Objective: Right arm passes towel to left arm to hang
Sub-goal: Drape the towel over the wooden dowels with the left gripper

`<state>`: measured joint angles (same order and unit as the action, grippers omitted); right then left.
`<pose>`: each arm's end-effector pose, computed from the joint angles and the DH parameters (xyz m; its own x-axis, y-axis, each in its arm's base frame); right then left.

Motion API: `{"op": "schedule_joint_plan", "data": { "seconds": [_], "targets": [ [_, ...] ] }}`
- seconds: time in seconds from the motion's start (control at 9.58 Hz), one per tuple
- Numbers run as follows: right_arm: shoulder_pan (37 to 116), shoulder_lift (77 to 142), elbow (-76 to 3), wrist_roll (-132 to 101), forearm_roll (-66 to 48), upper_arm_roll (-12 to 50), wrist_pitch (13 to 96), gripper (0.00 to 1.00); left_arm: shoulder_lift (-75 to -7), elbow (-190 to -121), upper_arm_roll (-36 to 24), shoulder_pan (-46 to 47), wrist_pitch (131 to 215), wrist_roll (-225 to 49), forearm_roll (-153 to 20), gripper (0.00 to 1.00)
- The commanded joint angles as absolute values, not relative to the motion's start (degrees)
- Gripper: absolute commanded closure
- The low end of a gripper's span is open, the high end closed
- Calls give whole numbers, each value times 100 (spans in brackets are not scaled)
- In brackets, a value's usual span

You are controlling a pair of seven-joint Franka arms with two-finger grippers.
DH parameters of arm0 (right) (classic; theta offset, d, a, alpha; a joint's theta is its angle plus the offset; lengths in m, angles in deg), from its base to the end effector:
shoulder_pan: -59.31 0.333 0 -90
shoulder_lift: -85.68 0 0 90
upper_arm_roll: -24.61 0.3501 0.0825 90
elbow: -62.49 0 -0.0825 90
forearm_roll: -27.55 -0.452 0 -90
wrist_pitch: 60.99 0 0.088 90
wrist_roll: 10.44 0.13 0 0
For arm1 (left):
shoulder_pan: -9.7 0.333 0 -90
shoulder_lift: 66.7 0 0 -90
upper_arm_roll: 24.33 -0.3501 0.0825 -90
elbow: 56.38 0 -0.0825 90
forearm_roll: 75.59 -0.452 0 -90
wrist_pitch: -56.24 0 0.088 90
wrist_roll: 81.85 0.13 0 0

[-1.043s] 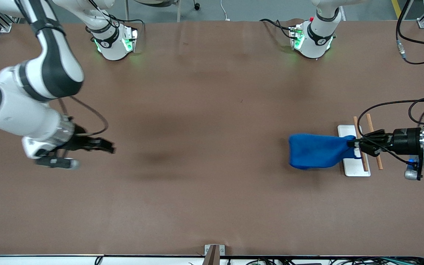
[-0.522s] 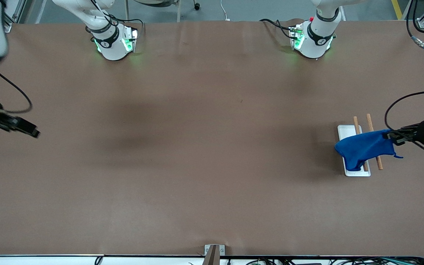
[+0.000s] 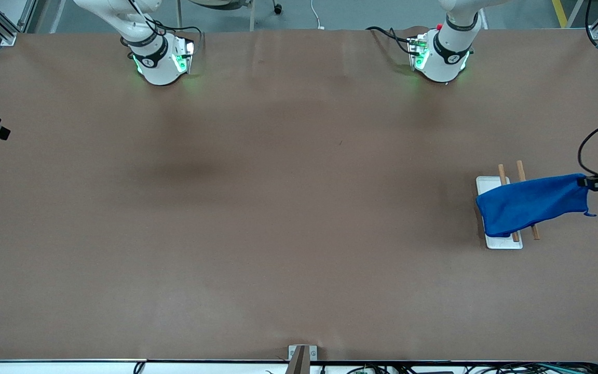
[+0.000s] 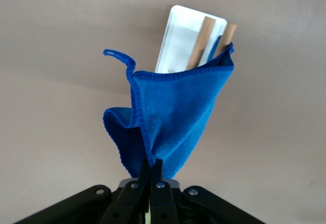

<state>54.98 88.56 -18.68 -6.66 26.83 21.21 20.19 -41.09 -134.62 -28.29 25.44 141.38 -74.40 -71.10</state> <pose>0.6171 -0.0809 0.6732 0.9790 -0.1975 -0.0505 -0.1981 -0.9802 -0.0062 0.6897 0.2271 0.4343 0.9308 0.1920 -0.3110 0.2292 -0.9695 0.0873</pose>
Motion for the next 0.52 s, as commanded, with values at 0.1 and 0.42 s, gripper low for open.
{"op": "schedule_joint_plan", "data": {
  "seconds": [0.1,0.42],
  "targets": [
    [5544,8911,-1810,-728,2773,2127,2039,0,-3762,-13566,-2803,2763,14429,-7043,-7216,91],
    [5553,8920,-1810,-754,2764,2127,2075,0,-3699,-13566,-2803,2754,14431,-6981,-7199,0]
  ]
}}
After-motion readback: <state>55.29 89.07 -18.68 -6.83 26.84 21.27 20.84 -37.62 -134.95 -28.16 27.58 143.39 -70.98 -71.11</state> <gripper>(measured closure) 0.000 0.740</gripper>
